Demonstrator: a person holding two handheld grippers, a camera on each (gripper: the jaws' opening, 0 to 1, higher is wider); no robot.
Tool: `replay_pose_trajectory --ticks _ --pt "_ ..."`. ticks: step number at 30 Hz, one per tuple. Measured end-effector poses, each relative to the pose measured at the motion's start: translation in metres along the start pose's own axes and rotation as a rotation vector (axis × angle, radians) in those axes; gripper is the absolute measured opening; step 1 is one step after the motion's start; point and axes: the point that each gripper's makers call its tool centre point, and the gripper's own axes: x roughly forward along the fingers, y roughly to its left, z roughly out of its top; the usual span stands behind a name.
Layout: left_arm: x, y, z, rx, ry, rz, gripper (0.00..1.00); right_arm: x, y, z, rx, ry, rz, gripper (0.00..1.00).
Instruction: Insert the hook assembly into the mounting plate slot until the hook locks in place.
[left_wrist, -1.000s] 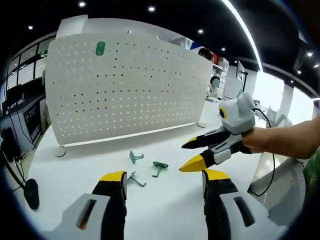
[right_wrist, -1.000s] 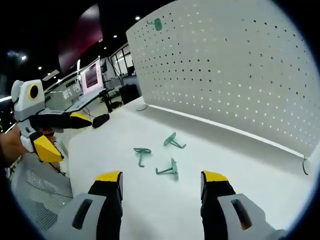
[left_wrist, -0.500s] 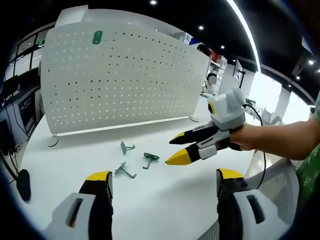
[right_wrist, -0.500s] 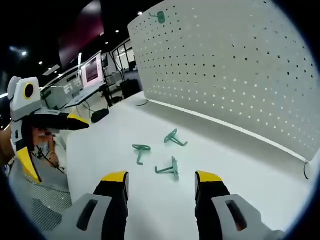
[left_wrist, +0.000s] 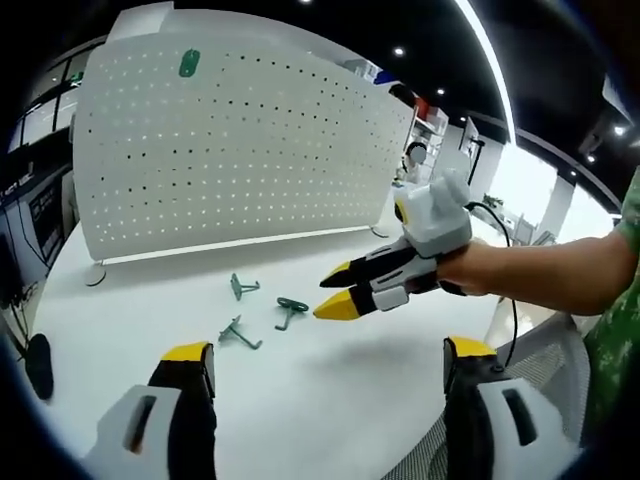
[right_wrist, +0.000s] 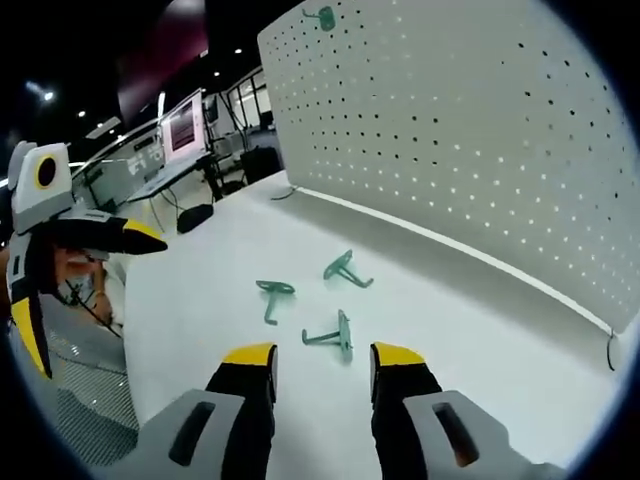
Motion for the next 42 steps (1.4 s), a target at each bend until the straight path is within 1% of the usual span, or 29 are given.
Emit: replay_pose_trajectory --ticks 6,9,11,16,20,30,34,42 --pt "0.000 -0.002 0.000 0.003 0.000 -0.008 0.97 0.007 -0.002 -0.003 -0.029 0.027 -0.012 0.30" --pt "0.000 -0.002 -0.001 -0.001 -0.001 -0.010 0.97 0.011 -0.004 -0.006 -0.039 0.043 -0.016 0.28" --pt "0.000 -0.001 -0.001 -0.001 -0.001 -0.009 0.98 0.012 -0.004 -0.007 -0.040 0.049 -0.014 0.23" --pt "0.000 0.000 -0.002 -0.005 0.001 -0.007 0.98 0.016 -0.005 -0.009 -0.047 0.060 -0.016 0.21" --pt "0.000 0.002 -0.003 -0.006 0.004 -0.004 0.97 0.019 -0.006 -0.009 -0.062 0.064 -0.019 0.16" --pt "-0.001 0.005 -0.003 -0.011 0.002 -0.002 0.97 0.027 -0.007 -0.011 -0.087 0.088 -0.032 0.12" --pt "-0.001 0.006 -0.003 -0.013 0.001 -0.002 0.96 0.027 -0.007 -0.011 -0.086 0.087 -0.030 0.10" --pt "-0.001 0.006 -0.003 -0.015 0.000 -0.004 0.95 0.030 -0.010 -0.014 -0.093 0.098 -0.036 0.08"
